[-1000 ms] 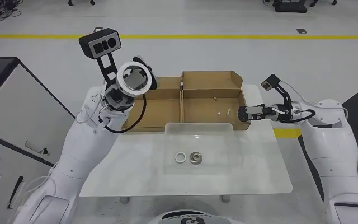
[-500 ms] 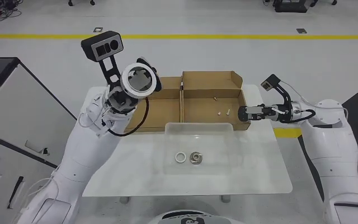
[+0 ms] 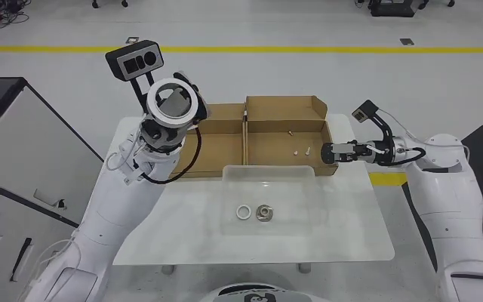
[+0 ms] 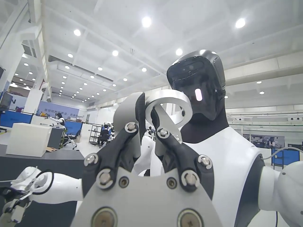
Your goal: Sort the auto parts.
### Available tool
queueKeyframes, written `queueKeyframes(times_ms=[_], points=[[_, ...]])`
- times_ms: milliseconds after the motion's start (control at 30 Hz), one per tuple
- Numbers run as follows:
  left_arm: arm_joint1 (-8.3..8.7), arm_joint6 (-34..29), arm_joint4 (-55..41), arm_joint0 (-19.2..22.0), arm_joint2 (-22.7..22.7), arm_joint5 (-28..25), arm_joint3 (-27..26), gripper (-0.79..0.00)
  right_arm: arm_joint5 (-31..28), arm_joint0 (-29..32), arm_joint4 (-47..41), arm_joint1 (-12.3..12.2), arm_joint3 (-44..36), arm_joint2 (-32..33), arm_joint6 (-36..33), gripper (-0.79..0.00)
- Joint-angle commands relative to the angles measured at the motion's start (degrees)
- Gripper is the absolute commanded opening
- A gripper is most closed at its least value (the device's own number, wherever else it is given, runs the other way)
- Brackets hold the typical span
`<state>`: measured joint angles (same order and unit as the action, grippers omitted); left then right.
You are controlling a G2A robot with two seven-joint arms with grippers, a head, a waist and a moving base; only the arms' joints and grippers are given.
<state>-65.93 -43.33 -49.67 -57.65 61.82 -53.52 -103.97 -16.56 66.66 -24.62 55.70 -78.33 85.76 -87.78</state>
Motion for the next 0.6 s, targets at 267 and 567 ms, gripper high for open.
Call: queueKeyframes(times_ms=[267, 567], points=[[0.64, -1.15, 16.89, -1.23, 2.89, 9.97, -0.21, -0.785, 0.0, 0.0, -0.04, 0.0, 0.0, 0.0, 0.0, 0.0], [1.49, -2.76, 34.41, -2.69, 5.1, 21.5, -0.8, -0.785, 0.0, 0.0, -0.04, 0.0, 0.0, 0.0, 0.0, 0.0]])
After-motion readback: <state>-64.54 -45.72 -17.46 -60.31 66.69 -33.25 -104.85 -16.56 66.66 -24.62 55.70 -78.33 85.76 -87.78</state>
